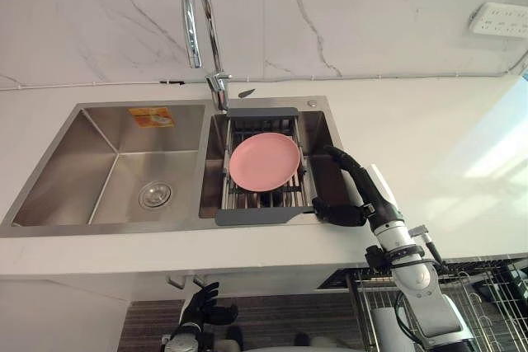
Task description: Walk over to the sink, pick up the cup, carry it to the dishwasher, place the cup inside the dishwasher, then close the dishwasher door
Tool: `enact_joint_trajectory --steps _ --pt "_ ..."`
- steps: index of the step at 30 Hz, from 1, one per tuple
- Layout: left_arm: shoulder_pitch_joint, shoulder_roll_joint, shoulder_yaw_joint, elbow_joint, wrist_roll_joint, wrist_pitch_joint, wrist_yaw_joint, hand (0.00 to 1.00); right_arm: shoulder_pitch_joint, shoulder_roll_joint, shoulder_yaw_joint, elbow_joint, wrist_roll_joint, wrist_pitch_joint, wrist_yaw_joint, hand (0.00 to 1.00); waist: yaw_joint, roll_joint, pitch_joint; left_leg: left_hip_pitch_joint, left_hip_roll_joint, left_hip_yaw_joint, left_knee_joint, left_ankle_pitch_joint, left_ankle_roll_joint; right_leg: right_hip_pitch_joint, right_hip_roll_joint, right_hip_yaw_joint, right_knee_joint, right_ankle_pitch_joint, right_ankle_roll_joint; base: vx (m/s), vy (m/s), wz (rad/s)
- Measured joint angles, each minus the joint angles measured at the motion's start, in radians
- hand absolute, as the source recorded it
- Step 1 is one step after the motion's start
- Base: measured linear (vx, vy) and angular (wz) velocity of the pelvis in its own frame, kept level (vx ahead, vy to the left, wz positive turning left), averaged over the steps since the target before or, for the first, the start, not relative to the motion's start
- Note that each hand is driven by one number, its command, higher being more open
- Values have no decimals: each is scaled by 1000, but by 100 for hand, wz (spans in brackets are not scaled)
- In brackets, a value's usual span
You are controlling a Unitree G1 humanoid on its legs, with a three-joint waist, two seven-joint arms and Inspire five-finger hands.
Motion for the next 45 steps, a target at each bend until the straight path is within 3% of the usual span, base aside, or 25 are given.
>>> enact_joint_trajectory --steps 7,15,20,30,45 --pt "3 -7 38 17 -3 2 0 90 7 150 -30 15 -52 34 -47 90 2 -7 -12 37 4 0 -40 17 -1 26 -3 -11 -3 -1 2 1 -4 1" --pt "4 -12 59 23 -2 3 7 90 7 165 -37 -59 -158 39 -88 90 6 -10 -17 53 5 -2 -60 30 -1 38 -3 -18 -3 -3 5 -31 -14 2" --pt "5 -16 69 27 -3 3 18 90 5 113 -37 -144 -206 36 -103 90 8 -9 -17 59 4 -2 -77 42 -1 38 -5 -24 -3 -4 7 -41 -14 2" --pt "5 -18 76 28 -4 2 18 90 -26 5 -35 -151 -236 33 -96 90 14 -7 -19 51 -1 -11 -82 45 1 38 -10 -38 -4 -5 9 -11 -8 3" --pt "5 -19 74 14 -20 -7 6 90 -177 -117 70 46 -275 13 -36 90 34 -5 -17 22 -13 -59 -82 53 4 37 -20 -88 -15 -7 11 -9 -14 10"
